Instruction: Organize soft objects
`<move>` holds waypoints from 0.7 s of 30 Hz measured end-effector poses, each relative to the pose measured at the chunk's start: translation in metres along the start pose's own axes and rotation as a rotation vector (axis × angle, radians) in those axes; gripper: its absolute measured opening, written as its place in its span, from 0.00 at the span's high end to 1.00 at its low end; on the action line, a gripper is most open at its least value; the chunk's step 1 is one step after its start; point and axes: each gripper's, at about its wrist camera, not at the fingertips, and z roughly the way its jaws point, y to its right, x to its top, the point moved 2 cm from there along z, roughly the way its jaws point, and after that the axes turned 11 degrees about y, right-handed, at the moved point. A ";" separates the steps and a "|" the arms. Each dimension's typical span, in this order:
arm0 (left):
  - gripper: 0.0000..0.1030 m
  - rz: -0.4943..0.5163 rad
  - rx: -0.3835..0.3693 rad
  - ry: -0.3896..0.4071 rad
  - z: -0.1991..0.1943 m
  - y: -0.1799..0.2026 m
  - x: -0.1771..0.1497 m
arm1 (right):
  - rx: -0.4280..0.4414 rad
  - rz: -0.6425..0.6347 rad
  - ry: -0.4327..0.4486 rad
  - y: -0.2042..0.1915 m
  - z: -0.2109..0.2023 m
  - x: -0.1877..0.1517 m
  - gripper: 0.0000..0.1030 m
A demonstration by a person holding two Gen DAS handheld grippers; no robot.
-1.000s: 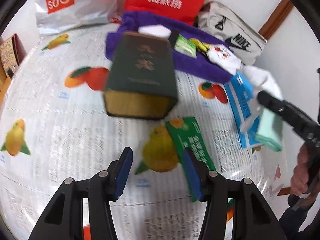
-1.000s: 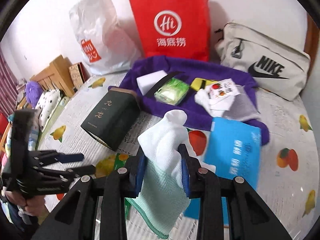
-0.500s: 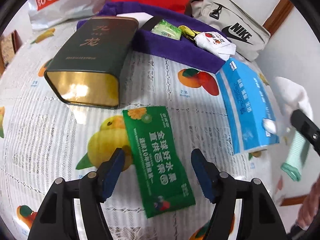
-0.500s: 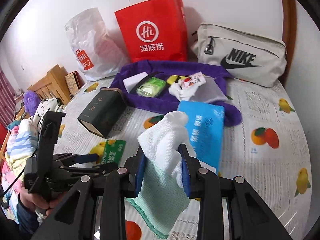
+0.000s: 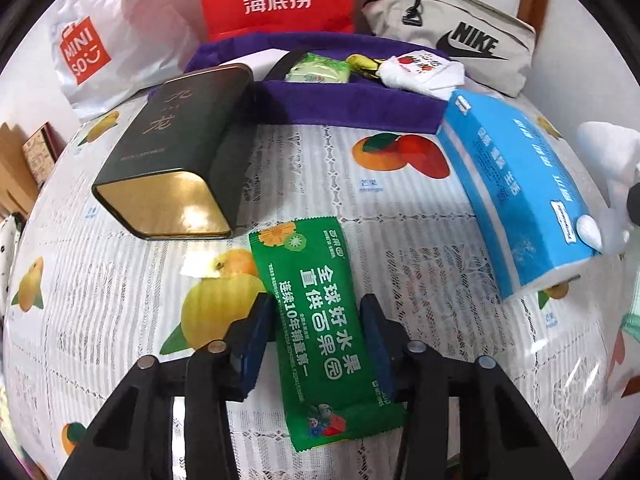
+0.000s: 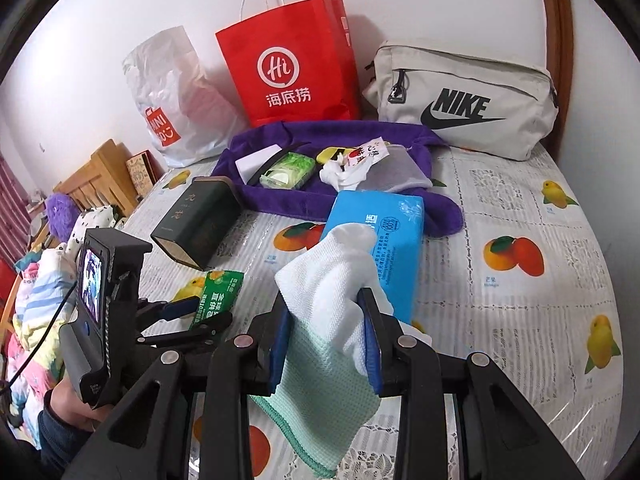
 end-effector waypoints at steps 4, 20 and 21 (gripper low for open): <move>0.71 -0.023 -0.049 -0.019 -0.002 -0.007 0.002 | -0.004 0.005 0.008 0.001 -0.005 0.000 0.68; 0.76 -0.025 -0.153 0.004 -0.037 -0.008 0.013 | 0.013 -0.004 0.032 -0.008 -0.013 0.011 0.68; 0.76 -0.018 -0.153 0.012 -0.040 -0.007 0.015 | 0.014 -0.009 0.034 -0.010 -0.013 0.012 0.68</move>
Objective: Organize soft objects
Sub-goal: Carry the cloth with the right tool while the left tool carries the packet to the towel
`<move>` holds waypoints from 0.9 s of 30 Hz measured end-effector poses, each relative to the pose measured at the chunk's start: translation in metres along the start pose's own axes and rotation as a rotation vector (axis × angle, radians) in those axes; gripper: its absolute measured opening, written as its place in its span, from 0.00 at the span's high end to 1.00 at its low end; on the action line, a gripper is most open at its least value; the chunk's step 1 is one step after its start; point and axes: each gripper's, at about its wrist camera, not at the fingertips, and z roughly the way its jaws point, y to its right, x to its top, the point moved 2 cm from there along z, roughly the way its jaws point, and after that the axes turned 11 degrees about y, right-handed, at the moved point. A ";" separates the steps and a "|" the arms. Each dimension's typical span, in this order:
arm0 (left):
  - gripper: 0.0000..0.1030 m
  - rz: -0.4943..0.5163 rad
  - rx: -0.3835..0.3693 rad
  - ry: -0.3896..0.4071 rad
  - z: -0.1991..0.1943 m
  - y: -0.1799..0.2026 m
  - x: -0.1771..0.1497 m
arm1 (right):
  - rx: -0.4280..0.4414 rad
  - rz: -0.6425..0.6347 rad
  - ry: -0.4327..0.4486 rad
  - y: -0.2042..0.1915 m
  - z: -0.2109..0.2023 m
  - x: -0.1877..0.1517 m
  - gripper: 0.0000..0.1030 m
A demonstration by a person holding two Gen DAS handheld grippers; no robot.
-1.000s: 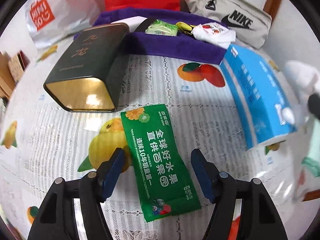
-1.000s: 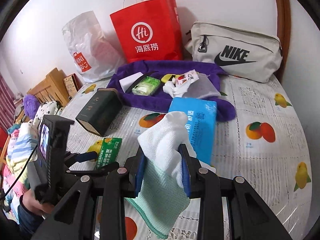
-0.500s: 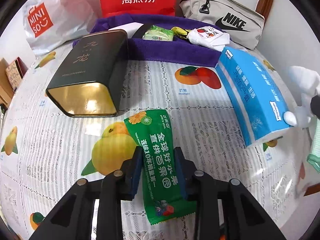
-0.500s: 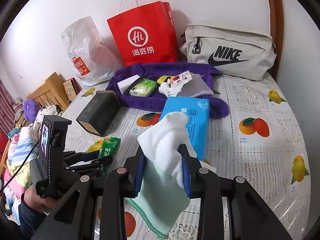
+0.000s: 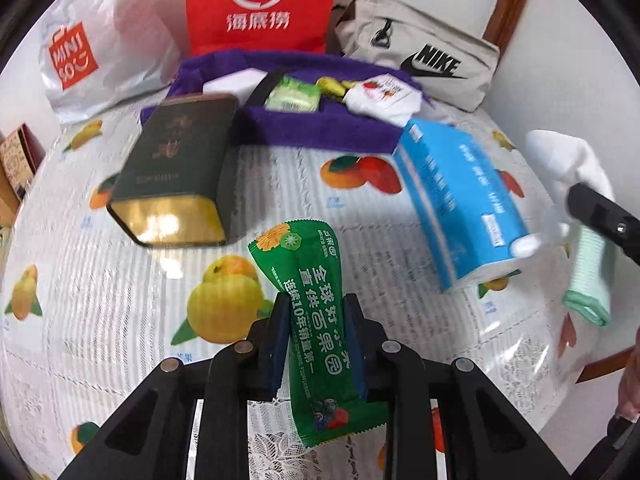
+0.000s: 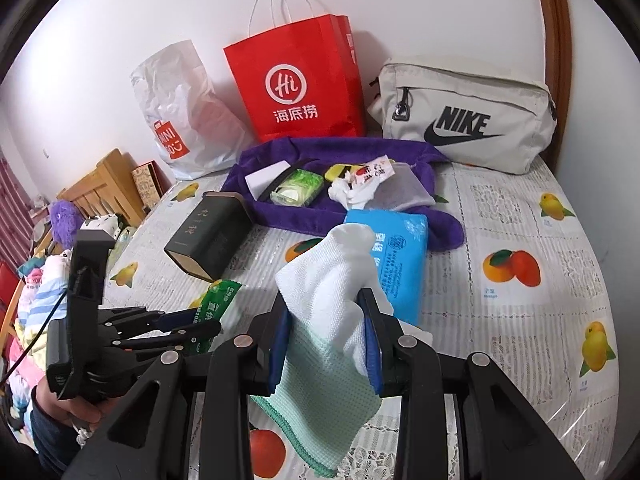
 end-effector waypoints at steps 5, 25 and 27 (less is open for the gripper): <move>0.76 0.004 -0.003 0.031 -0.011 0.000 0.013 | 0.003 -0.002 -0.003 -0.002 0.003 0.005 0.68; 0.76 -0.006 0.015 0.122 -0.014 -0.029 0.091 | 0.018 -0.018 -0.001 -0.003 0.041 0.050 0.68; 0.76 -0.010 0.018 0.126 -0.012 -0.033 0.098 | 0.019 -0.024 -0.001 -0.004 0.048 0.056 0.68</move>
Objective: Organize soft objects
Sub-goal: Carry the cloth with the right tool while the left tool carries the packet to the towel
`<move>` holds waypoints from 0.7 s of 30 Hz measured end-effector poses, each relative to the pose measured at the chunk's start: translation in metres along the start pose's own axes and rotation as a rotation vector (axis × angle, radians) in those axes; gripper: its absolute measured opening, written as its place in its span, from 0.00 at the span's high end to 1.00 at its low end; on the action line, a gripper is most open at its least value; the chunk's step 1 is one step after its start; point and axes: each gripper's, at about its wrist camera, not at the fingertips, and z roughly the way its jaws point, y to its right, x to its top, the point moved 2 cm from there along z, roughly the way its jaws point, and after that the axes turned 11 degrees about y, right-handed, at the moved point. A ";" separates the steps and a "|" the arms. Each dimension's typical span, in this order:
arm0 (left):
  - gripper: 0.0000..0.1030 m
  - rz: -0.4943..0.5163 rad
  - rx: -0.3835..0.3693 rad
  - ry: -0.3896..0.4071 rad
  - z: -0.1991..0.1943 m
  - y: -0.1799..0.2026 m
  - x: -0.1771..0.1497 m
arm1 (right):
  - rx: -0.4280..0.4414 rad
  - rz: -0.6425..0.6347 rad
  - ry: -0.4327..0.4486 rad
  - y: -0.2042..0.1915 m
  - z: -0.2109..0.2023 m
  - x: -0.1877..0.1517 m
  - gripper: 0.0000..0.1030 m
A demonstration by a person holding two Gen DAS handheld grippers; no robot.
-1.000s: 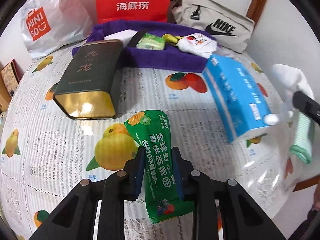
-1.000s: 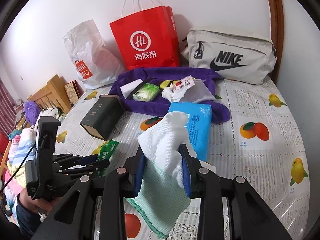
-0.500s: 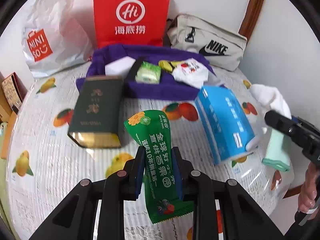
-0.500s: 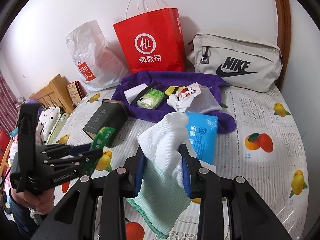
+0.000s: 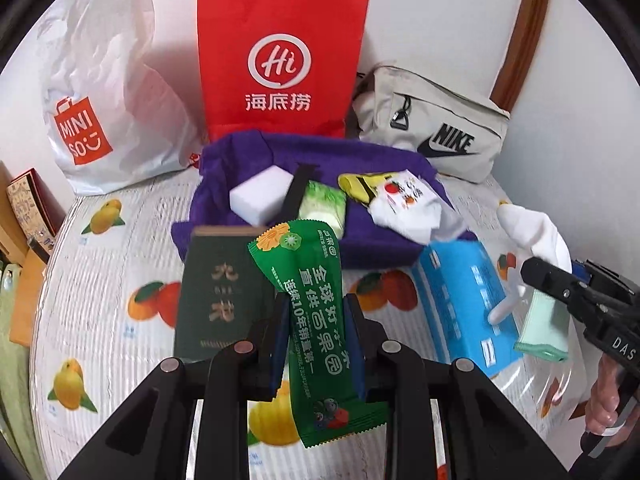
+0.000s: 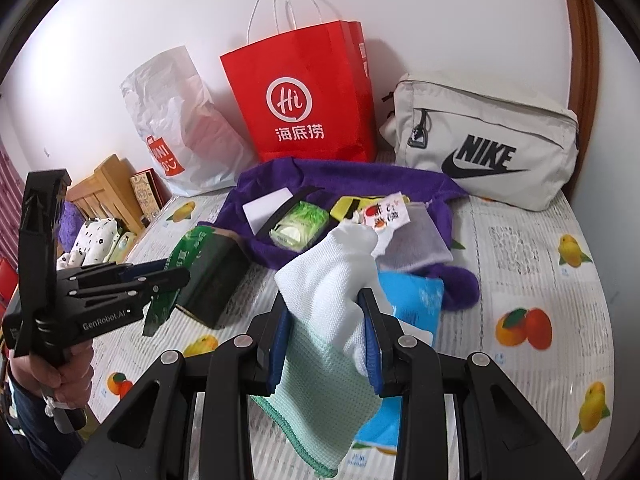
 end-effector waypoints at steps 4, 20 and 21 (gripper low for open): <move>0.76 -0.006 0.013 0.012 0.009 -0.010 0.016 | 0.003 -0.006 -0.002 0.000 0.014 0.011 0.68; 0.76 -0.023 0.040 0.006 0.062 -0.044 0.066 | 0.016 -0.021 -0.023 0.006 0.095 0.060 0.68; 0.76 -0.026 0.040 0.004 0.066 -0.046 0.070 | 0.016 -0.021 -0.027 0.007 0.101 0.063 0.68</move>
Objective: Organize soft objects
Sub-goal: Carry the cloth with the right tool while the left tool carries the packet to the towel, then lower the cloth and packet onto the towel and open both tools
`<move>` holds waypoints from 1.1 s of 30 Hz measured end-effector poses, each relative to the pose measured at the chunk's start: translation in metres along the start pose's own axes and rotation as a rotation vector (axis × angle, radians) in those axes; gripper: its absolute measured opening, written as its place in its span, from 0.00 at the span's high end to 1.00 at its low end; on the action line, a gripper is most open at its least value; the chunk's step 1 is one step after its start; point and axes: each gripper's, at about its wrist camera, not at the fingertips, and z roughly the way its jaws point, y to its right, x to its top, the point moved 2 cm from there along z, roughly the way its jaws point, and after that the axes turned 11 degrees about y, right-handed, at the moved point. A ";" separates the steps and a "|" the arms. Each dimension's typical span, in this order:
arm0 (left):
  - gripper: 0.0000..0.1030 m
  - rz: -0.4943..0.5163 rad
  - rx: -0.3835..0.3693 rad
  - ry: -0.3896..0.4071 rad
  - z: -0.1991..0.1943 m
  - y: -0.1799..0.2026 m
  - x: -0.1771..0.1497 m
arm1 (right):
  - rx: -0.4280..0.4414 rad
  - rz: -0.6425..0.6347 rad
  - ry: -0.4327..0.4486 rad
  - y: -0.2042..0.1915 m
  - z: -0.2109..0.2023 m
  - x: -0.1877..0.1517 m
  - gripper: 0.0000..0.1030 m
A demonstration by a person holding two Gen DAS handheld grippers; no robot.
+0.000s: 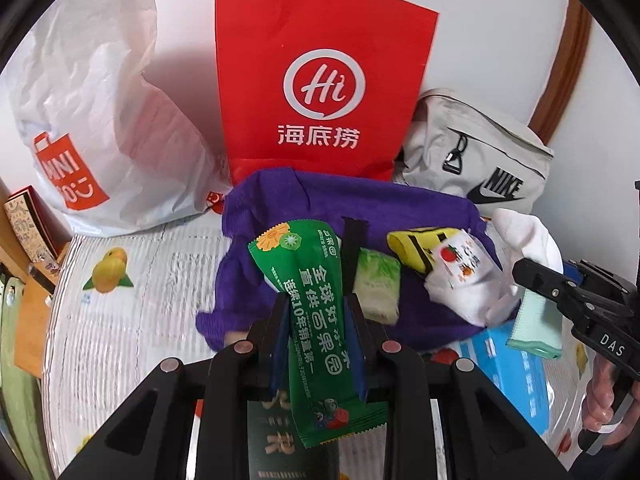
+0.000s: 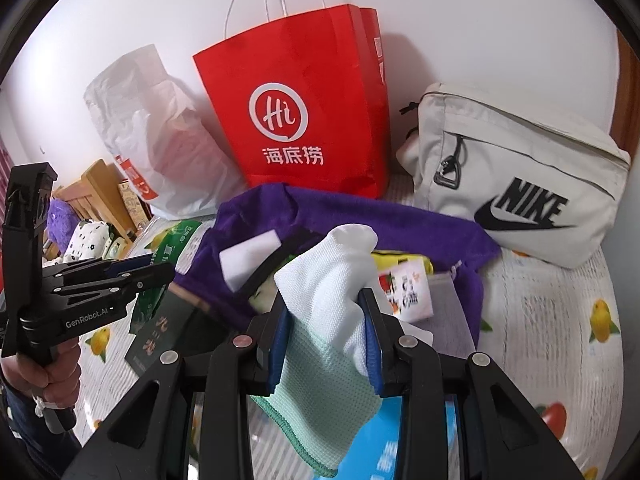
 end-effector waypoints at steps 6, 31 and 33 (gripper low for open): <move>0.76 -0.006 -0.006 -0.026 0.025 -0.004 0.013 | -0.019 0.002 -0.036 0.011 0.033 0.011 0.67; 0.74 -0.011 -0.004 -0.162 0.135 0.000 0.034 | -0.056 0.021 -0.183 0.053 0.109 0.001 0.64; 0.72 -0.011 -0.005 -0.163 0.136 0.000 0.033 | -0.054 0.016 -0.184 0.053 0.109 0.001 0.63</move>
